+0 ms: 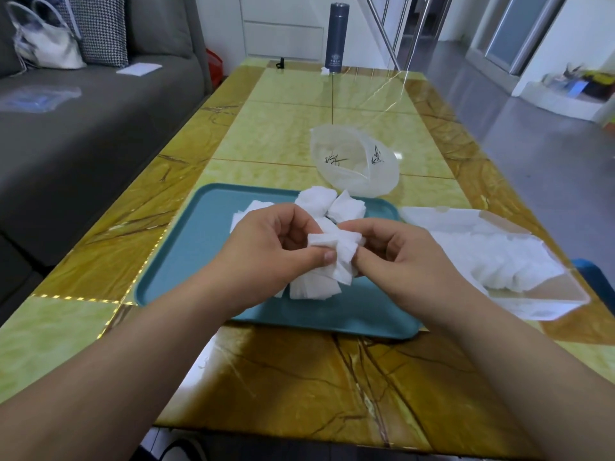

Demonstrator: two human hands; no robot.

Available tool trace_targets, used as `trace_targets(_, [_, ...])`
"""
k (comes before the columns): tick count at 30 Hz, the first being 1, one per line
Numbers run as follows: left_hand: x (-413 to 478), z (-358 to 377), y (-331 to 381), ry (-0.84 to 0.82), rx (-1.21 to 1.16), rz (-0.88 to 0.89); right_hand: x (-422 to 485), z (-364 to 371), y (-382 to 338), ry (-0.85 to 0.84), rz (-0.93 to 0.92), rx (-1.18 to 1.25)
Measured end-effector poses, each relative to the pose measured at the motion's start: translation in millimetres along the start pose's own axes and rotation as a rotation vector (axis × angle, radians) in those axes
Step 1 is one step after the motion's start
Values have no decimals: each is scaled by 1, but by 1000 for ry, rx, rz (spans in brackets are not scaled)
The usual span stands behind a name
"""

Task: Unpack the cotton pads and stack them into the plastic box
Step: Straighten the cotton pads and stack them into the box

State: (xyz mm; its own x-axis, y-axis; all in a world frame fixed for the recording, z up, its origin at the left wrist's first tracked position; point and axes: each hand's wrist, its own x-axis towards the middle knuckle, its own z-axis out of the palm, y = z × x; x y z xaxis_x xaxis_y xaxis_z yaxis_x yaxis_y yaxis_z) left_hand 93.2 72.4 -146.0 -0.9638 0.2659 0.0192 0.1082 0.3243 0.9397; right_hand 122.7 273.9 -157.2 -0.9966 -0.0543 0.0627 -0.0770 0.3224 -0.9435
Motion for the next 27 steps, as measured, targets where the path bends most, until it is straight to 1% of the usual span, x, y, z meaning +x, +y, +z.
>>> trace_targets(3, [3, 5, -2, 86, 76, 35, -2, -4, -3, -25, 35, 70])
trace_targets(5, [5, 8, -3, 133, 131, 58, -6, -4, -4, -12, 16, -13])
trace_targets(6, [6, 10, -4, 122, 151, 66, -8, -4, -3, 9, 6, -59])
trace_targets(8, [8, 15, -4, 41, 182, 74, -9, -6, -1, 70, -8, -91])
trace_targets(11, [5, 30, -7, -78, 270, 84, -12, -16, 7, 75, 17, -178])
trace_targets(13, [1, 41, -8, -89, 403, 82, -16, -19, 14, 60, 69, -227])
trace_targets(16, [-3, 56, -7, -76, 562, 62, -26, -14, 23, 99, 157, -245])
trace_targets(21, [-1, 59, -9, -73, 576, 13, -29, -7, 27, 174, 223, -168])
trace_targets(27, [-2, 59, -13, -89, 570, 50, -27, 5, 23, 144, 223, -208])
